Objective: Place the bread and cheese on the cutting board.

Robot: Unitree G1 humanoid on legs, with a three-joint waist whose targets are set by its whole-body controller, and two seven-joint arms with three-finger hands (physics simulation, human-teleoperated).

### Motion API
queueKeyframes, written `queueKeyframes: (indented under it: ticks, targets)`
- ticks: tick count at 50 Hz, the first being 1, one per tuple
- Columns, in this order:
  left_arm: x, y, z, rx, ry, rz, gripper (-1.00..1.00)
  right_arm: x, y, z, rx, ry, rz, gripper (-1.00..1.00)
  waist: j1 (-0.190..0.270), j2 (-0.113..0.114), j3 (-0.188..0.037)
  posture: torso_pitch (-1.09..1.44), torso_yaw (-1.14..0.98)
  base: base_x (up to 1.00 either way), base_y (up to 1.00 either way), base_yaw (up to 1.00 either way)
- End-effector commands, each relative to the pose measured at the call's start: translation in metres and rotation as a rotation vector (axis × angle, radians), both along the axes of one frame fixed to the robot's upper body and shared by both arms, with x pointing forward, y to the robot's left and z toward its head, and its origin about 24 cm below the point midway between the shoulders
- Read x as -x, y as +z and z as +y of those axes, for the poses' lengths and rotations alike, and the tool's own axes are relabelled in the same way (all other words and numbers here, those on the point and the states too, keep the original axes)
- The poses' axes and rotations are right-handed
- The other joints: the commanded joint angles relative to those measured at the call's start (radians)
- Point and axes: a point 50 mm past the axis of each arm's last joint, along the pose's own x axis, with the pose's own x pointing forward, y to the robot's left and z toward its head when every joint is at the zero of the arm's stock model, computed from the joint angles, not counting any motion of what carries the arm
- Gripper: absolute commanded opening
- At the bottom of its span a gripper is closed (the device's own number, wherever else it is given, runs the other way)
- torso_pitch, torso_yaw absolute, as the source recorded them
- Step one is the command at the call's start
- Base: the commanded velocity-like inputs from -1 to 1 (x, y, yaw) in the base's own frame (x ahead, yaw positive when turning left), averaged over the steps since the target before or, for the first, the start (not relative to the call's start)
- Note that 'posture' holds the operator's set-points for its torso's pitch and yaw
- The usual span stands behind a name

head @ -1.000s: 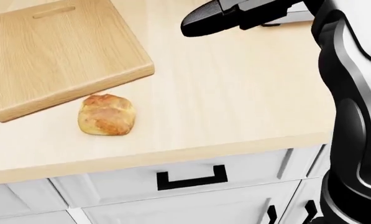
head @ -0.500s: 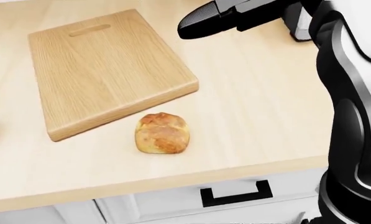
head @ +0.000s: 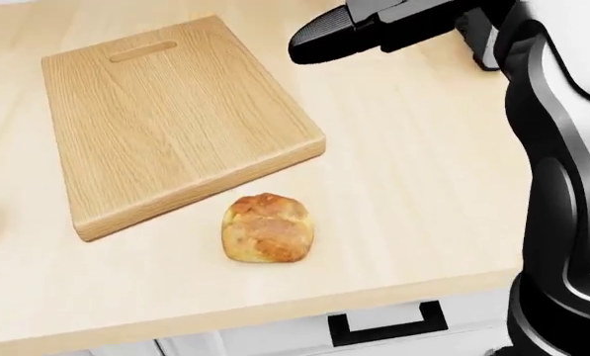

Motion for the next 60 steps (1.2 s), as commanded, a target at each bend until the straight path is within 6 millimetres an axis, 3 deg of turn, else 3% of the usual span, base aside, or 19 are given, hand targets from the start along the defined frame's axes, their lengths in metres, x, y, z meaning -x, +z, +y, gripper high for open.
queueKeyframes:
  ticks: [1,4,7,9,10,11,13,16,19,20,21,27,29,31,32,43,48,52,60]
  targets:
    - [0.008,0.013,0.005,0.009,0.023,-0.082,1.0,0.009,0.015,0.003,0.001,0.014,-0.09,1.0,0.008,-0.008,-0.026,0.0,0.0,0.0,0.41,0.0]
    - [0.009,0.013,0.004,0.009,0.022,-0.082,1.0,0.009,0.015,0.004,0.001,0.019,-0.09,1.0,0.01,0.007,-0.007,0.0,0.0,0.0,0.41,0.0]
    - [0.008,0.012,0.004,0.008,0.021,-0.08,1.0,0.008,0.014,0.004,0.003,0.021,-0.089,1.0,0.004,0.044,0.001,0.0,0.0,0.0,0.4,0.0]
    - [0.008,0.012,0.004,0.008,0.021,-0.08,1.0,0.008,0.014,0.004,0.001,0.021,-0.088,1.0,-0.004,0.09,-0.008,0.0,0.0,0.0,0.39,0.0]
    - [0.008,0.012,0.003,0.008,0.021,-0.08,1.0,0.008,0.014,0.004,0.001,0.022,-0.087,1.0,-0.008,0.132,-0.023,0.0,0.0,0.0,0.41,0.0]
    - [0.008,0.012,0.003,0.008,0.02,-0.078,1.0,0.008,0.014,0.004,-0.001,0.023,-0.087,1.0,-0.01,0.104,-0.022,0.0,0.0,0.0,0.39,0.0]
    - [0.008,0.012,0.003,0.008,0.019,-0.078,1.0,0.007,0.013,0.004,-0.001,0.022,-0.086,1.0,-0.007,0.111,0.002,0.0,0.0,0.0,0.4,0.0]
    - [0.008,0.012,0.003,0.009,0.02,-0.078,1.0,0.007,0.014,0.004,-0.003,0.021,-0.087,1.0,-0.01,0.077,-0.004,0.0,0.0,0.0,0.38,0.0]
    - [0.007,0.011,0.004,0.008,0.022,-0.078,1.0,0.007,0.014,0.003,-0.001,0.018,-0.088,1.0,-0.016,0.064,0.001,0.0,0.0,0.0,0.27,0.0]
    - [0.007,0.011,0.004,0.008,0.023,-0.078,1.0,0.006,0.013,0.003,0.004,0.012,-0.084,1.0,-0.015,0.052,0.016,0.0,0.0,0.0,0.0,0.0]
    - [0.007,0.011,0.004,0.009,0.023,-0.078,1.0,0.005,0.012,0.002,0.007,-0.003,-0.084,1.0,-0.013,0.061,0.024,0.0,0.0,0.0,0.0,0.0]
    - [0.007,0.011,0.004,0.005,0.023,-0.078,1.0,0.005,0.013,0.002,0.012,-0.012,-0.084,1.0,-0.009,0.048,0.025,0.0,0.0,0.0,0.0,0.0]
    - [0.007,0.011,0.003,0.004,0.023,-0.079,1.0,0.005,0.013,0.002,0.013,-0.01,-0.082,1.0,-0.002,0.031,0.022,0.0,0.0,0.0,0.0,0.0]
    - [0.008,0.011,0.004,0.004,0.023,-0.079,1.0,0.005,0.013,0.002,0.011,-0.007,-0.085,1.0,0.008,0.001,0.015,0.0,0.0,0.0,0.0,0.0]
    - [0.008,0.011,0.004,0.005,0.024,-0.079,1.0,0.006,0.013,0.002,0.008,-0.008,-0.087,1.0,0.007,0.014,0.019,0.0,0.0,0.0,0.0,0.0]
    - [0.01,0.013,0.009,0.016,0.033,-0.082,1.0,0.008,0.012,0.003,0.011,-0.034,-0.074,1.0,-0.003,0.044,0.006,0.0,0.0,0.0,0.0,0.0]
    - [0.01,0.013,0.01,0.01,0.042,-0.082,1.0,0.02,-0.001,-0.011,0.009,-0.071,-0.046,1.0,-0.004,0.043,0.004,0.0,0.0,0.0,0.0,0.0]
    - [0.008,0.012,0.01,0.01,0.044,-0.079,1.0,0.031,-0.007,-0.016,0.01,-0.068,-0.074,1.0,-0.005,0.041,0.006,0.0,0.0,0.0,0.0,0.0]
    - [0.01,0.016,0.018,0.019,0.064,-0.089,1.0,0.044,-0.04,-0.018,0.044,-0.038,-0.017,1.0,-0.01,0.037,0.003,0.0,0.0,0.0,0.0,0.0]
